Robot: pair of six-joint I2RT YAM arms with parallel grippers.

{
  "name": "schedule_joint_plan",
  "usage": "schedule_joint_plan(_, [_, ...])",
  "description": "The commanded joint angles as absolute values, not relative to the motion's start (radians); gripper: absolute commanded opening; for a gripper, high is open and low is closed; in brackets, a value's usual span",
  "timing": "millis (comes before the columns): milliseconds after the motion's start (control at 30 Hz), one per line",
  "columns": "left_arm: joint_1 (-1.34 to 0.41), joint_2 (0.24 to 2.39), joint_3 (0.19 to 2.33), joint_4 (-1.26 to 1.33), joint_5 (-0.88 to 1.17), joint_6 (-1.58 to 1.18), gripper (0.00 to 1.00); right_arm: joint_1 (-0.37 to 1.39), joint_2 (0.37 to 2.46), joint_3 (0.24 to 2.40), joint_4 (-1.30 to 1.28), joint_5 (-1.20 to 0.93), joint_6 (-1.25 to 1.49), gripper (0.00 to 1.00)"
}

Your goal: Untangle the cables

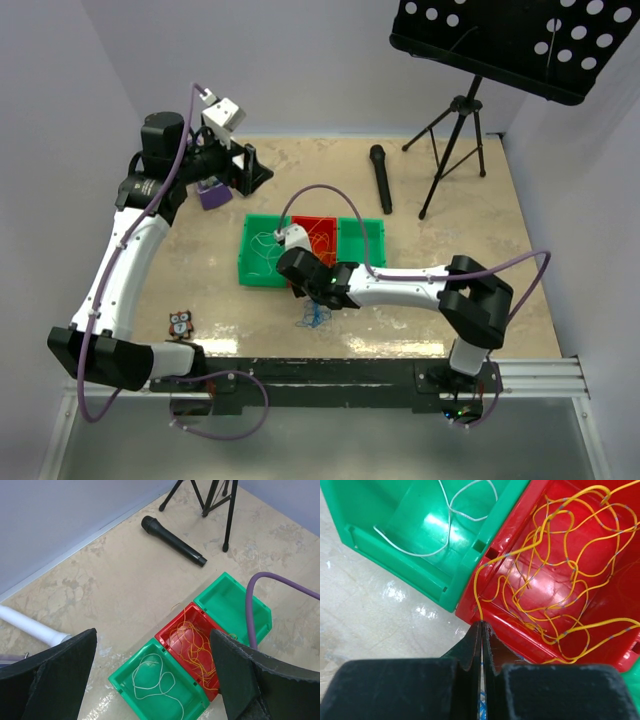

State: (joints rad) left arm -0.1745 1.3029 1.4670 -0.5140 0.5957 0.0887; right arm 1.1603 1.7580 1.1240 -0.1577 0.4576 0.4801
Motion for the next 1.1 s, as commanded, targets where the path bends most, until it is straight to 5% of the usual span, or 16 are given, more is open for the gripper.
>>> schedule_joint_plan(0, [-0.163,1.275,1.462,-0.485,0.617,0.063,1.0,1.163,1.655,1.15,-0.149,0.526,0.495,0.0])
schedule_joint_plan(400, [-0.163,1.266,1.439,-0.463,0.615,0.057,1.0,0.973,1.762,1.253,-0.141,0.477,0.44,0.0])
schedule_joint_plan(1067, [-0.163,1.261,1.404,-0.454,0.676,0.074,1.0,0.937,1.963,1.299,-0.103,0.318,0.468,0.0])
